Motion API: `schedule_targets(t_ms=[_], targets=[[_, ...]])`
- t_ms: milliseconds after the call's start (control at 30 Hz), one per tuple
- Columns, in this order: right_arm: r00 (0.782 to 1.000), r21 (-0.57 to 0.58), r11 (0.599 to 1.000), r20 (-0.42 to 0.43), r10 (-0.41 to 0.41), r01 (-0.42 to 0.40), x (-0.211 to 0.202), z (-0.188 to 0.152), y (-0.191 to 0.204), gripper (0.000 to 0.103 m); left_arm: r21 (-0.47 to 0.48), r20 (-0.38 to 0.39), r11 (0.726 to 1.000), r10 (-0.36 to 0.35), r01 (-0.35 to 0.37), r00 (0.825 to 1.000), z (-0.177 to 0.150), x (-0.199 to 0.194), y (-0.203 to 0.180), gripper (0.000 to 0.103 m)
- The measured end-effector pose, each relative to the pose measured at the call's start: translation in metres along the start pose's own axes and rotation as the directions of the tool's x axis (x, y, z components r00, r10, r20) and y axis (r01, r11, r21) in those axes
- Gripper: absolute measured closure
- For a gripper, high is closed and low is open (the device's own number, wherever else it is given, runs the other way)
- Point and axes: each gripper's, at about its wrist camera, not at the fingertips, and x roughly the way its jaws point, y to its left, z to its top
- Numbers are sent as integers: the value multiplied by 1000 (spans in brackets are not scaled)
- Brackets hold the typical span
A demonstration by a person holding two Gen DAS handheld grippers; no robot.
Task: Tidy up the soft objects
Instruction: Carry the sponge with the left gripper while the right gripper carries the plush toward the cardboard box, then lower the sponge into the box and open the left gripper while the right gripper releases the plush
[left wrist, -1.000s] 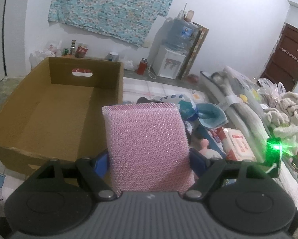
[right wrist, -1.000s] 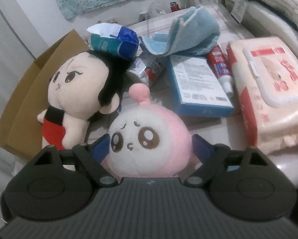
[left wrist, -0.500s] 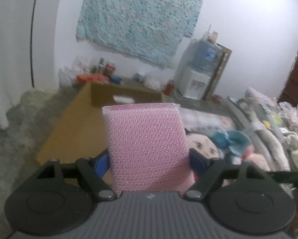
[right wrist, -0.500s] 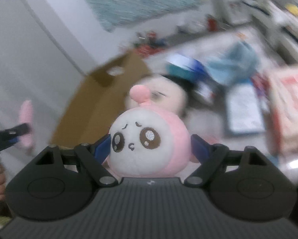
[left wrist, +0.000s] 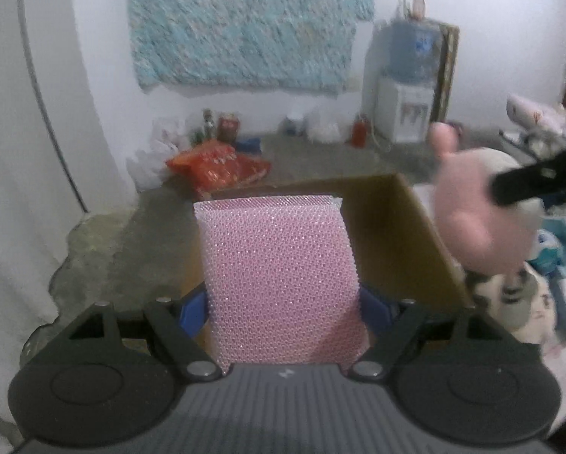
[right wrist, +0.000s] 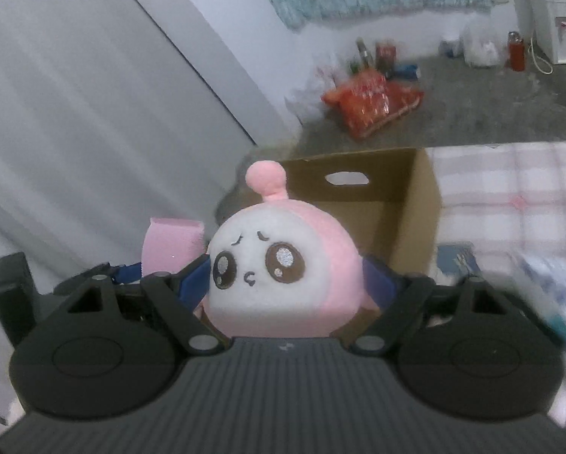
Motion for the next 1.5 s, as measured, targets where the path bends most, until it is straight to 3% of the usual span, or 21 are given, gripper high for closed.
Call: schedule_targets(t_ms=[200,367,567,833,1200,1367,1500], targets=[[986,33,994,-137,-97,103,102,45,-1,19,77,-109,997,-5,14,994,23,88,16,21],[964,12,984,-207,-170,176,161,61,-6,18,148,-163,989,11,14,987,31,141,18,21],[945,-7,976,-250,-211,216,207,68,-10,16,196,-215,981,38,5,976,31,183,18,19],[931,9,971,-287,-227,240,251,72,-25,18,236,-240,971,82,-23,967,29,207,16,14],[935,1,973,-275,-223,232,251,73,-22,21,229,-238,972,100,-44,966,31,202,17,11],[957,-2,983,-225,-181,185,225,77,-17,21,202,-228,979,89,-42,970,35,186,21,11],[979,-14,992,-157,-127,127,177,77,-11,21,157,-219,987,78,-44,973,40,164,25,10]])
